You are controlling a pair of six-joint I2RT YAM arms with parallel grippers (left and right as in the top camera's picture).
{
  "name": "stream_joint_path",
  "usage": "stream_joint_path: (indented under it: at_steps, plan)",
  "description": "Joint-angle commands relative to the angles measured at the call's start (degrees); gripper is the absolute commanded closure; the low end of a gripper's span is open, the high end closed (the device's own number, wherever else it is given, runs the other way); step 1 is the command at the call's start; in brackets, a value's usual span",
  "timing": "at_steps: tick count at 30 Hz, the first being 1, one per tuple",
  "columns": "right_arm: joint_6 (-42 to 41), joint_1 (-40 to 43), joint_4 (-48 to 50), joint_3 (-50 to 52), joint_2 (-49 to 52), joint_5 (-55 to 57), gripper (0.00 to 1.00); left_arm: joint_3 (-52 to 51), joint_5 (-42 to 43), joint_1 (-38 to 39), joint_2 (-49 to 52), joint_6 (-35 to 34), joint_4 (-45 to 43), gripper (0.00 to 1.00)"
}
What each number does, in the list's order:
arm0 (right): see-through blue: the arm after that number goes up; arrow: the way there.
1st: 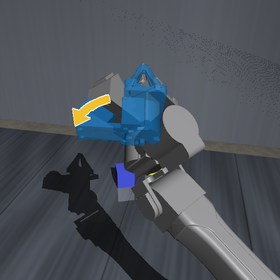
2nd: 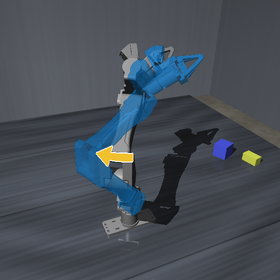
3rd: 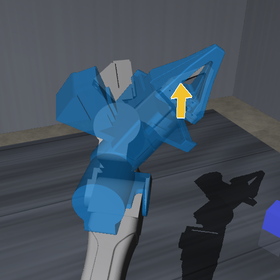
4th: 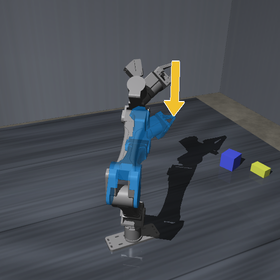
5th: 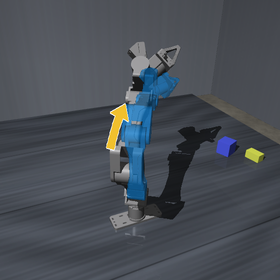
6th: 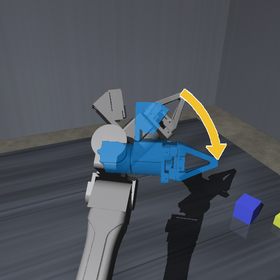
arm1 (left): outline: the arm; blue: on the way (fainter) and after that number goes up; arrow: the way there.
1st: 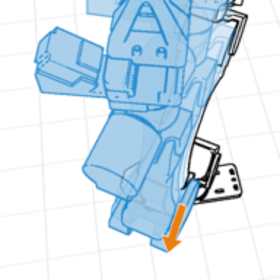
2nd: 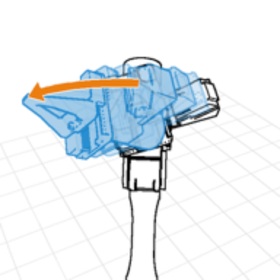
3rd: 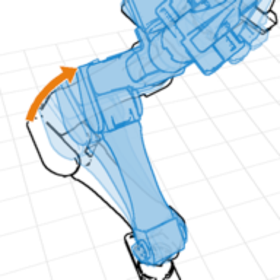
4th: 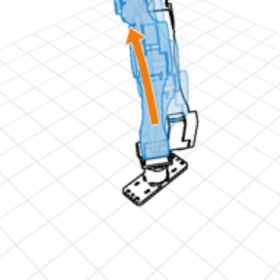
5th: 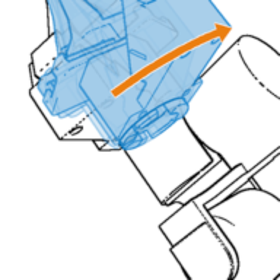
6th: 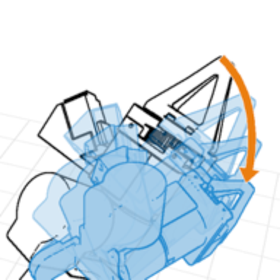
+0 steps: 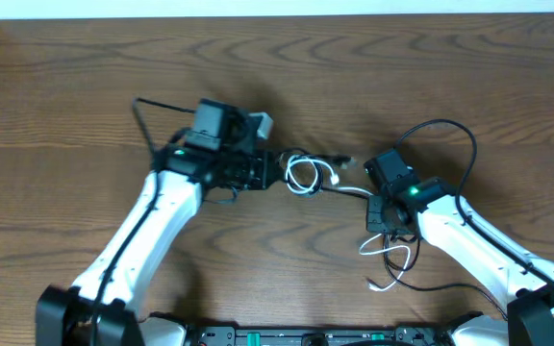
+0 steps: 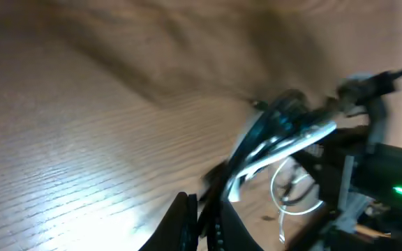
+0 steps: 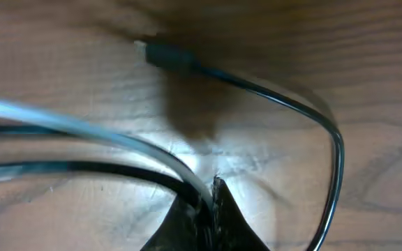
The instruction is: Untangle cables
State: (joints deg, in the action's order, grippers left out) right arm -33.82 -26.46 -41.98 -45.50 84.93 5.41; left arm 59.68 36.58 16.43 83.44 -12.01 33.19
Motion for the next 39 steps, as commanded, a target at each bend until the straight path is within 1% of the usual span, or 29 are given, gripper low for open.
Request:
stream_joint_path:
  at_steps: [1,4,7,12,15,17,19,20,21,23,24,26,27,32,34,39]
  plan:
    - [-4.72,3.74,-2.01,0.35,0.5,7.98,0.99,-0.09,8.55,-7.56,-3.78,0.31,0.13,0.93]
    - [-5.18,6.34,-2.69,0.35,0.5,7.96,0.99,-0.09,14.08,-13.0,-4.39,0.31,0.17,0.92]
    - [-5.16,8.2,-3.32,0.35,0.5,7.98,0.99,-0.11,13.99,-15.54,-4.37,0.31,0.87,0.93]
    - [-5.18,11.13,-4.11,0.35,0.5,7.76,0.99,-0.11,13.73,-16.35,-4.37,0.33,1.22,0.93]
    - [-5.03,12.22,-3.17,0.35,0.5,5.27,0.99,-0.13,13.73,-16.35,-4.35,0.33,1.57,0.92]
    - [-2.34,12.15,-1.75,0.35,0.5,1.42,0.99,-0.13,13.7,-16.35,-4.35,0.33,2.19,0.93]
    - [3.82,12.04,0.94,0.35,0.5,-4.81,0.99,-0.13,12.94,-16.22,-4.17,0.35,2.64,0.92]
    - [8.52,11.93,3.04,0.35,0.5,-10.03,0.99,-0.15,11.61,-15.93,-3.98,0.37,2.89,0.92]
    - [11.19,11.87,4.24,0.35,0.5,-13.31,0.99,-0.22,10.43,-15.61,-3.76,0.37,2.97,0.92]
    - [16.7,11.72,6.84,0.35,0.5,-21.64,0.99,-0.22,8.52,-14.64,-3.19,0.52,3.06,0.83]
    - [18.03,11.63,7.61,0.35,0.5,-24.61,0.99,-0.22,7.93,-14.08,-2.78,0.55,3.04,0.76]
    - [18.67,11.34,8.72,0.35,0.5,-28.3,0.99,-0.22,7.23,-12.63,-1.6,0.57,2.95,0.68]
    - [18.67,11.28,9.07,0.35,0.5,-28.89,0.99,-0.22,7.06,-11.61,-0.57,0.57,2.75,0.66]
    - [18.67,10.23,9.6,0.35,0.5,-29.81,0.99,-0.22,3.3,-6.08,6.23,0.31,2.47,0.64]
    - [18.67,9.62,9.62,0.35,0.5,-29.81,0.99,-0.22,3.17,-4.22,9.01,-0.24,1.84,0.64]
    - [18.64,8.31,10.05,0.35,0.5,-29.79,0.99,-0.22,3.19,-0.11,15.78,-5.31,-3.15,0.64]
